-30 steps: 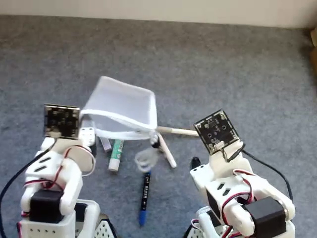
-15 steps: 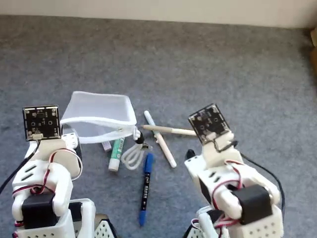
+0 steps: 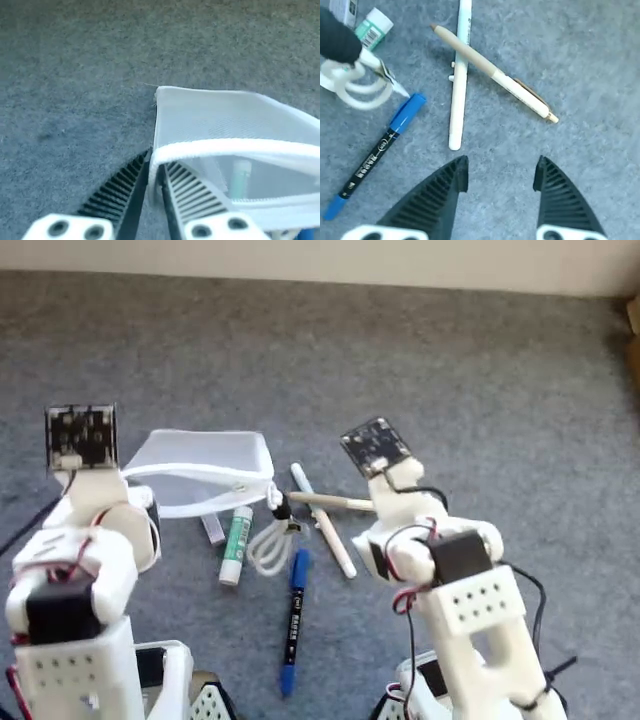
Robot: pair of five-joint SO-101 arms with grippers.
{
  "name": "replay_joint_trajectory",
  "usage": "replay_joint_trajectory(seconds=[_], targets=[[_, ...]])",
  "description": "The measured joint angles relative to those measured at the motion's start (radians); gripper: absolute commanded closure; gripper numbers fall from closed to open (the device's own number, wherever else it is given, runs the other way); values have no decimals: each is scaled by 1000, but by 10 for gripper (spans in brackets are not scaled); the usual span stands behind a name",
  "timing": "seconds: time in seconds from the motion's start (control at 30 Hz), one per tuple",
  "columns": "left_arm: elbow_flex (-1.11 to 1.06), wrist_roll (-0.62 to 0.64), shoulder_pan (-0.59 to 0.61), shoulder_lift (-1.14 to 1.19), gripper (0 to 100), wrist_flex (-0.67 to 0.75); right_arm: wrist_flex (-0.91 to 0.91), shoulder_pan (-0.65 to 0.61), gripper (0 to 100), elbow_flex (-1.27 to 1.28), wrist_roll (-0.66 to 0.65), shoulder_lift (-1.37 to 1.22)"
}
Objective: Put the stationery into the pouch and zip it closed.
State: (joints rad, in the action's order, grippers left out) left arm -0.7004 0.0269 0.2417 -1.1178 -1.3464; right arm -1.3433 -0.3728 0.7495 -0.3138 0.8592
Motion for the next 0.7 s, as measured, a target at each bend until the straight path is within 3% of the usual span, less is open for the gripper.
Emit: replay_joint_trajectory(seconds=[0.23, 0.7], targets=[[26, 0, 46, 48, 993, -18, 132, -6, 799, -17, -83, -146], [26, 0, 78, 49, 993, -18, 265, -173, 800, -244, -127, -631]])
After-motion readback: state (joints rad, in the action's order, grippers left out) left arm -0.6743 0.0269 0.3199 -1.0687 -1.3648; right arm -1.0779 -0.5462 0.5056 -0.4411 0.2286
